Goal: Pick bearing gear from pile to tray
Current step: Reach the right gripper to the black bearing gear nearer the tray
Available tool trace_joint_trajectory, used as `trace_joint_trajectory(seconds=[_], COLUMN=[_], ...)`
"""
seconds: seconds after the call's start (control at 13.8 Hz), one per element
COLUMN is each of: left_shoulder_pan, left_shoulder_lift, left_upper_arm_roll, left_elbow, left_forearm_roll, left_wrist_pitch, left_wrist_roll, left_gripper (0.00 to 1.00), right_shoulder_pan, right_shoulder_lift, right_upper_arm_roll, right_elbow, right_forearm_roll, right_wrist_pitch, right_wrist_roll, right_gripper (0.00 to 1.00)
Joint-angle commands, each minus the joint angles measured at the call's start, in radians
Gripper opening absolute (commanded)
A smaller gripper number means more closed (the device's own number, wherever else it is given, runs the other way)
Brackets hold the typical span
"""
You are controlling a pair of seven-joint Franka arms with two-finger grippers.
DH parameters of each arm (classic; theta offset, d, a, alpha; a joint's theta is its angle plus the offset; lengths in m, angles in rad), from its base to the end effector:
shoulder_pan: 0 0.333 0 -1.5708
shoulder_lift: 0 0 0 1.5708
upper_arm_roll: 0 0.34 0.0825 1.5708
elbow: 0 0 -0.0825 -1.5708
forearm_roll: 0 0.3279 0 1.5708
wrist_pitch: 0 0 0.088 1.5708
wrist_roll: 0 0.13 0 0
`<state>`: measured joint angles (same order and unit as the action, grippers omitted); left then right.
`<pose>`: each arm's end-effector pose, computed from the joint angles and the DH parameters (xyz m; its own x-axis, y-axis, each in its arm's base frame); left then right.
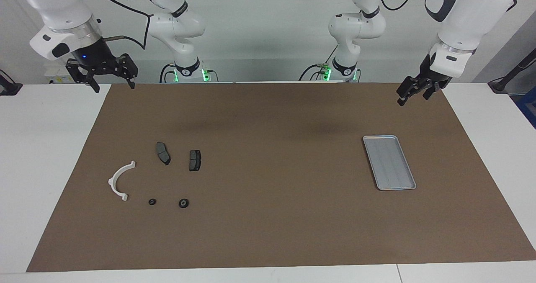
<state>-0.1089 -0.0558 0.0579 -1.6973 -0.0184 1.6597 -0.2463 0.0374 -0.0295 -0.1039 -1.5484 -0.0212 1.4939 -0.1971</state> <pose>0.4860 -0.0262 0.6078 0.9806 0.1956 0.0123 0.1952 -0.9804 0.0253 0.4791 -0.0357 0.6425 0.9913 0.1287 -0.0282 0.1291 -0.9915 0.0128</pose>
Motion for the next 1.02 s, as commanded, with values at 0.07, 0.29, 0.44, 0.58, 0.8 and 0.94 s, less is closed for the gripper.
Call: trace_joint_trajectory(seconds=[0.07,0.29,0.44,0.58,0.8,0.94], left_shoulder_pan=[0.002,0.002,0.002,0.002,0.002,0.002], left_shoulder_lift=[-0.024,-0.024,-0.024,-0.024,-0.024,-0.024], left_upper_arm_roll=[0.0,0.0,0.0,0.0,0.0,0.0], left_elbow=[-0.019,-0.019,-0.019,-0.019,-0.019,-0.019], left_forearm_roll=[-0.008,-0.008,-0.008,-0.008,-0.008,-0.008], left_wrist_pitch=[0.002,0.002,0.002,0.002,0.002,0.002], left_wrist_roll=[0.007,0.007,0.007,0.007,0.007,0.007], left_gripper=[1.0,1.0,1.0,1.0,1.0,1.0], right_shoulder_pan=[-0.001,-0.001,-0.002,-0.001,0.001,0.001], right_shoulder_lift=[0.01,0.011,0.013,0.042,0.13,0.202], right_upper_arm_roll=[0.003,0.003,0.003,0.003,0.05,0.064], right_elbow=[0.011,0.011,0.011,0.011,0.045,0.088], right_forearm_roll=[-0.009,-0.009,-0.006,-0.003,-0.011,-0.009], right_wrist_pitch=[0.005,0.005,0.006,0.008,0.055,0.094], right_wrist_roll=[-0.007,-0.005,-0.008,-0.005,0.007,0.05], right_gripper=[1.0,1.0,1.0,1.0,1.0,1.0])
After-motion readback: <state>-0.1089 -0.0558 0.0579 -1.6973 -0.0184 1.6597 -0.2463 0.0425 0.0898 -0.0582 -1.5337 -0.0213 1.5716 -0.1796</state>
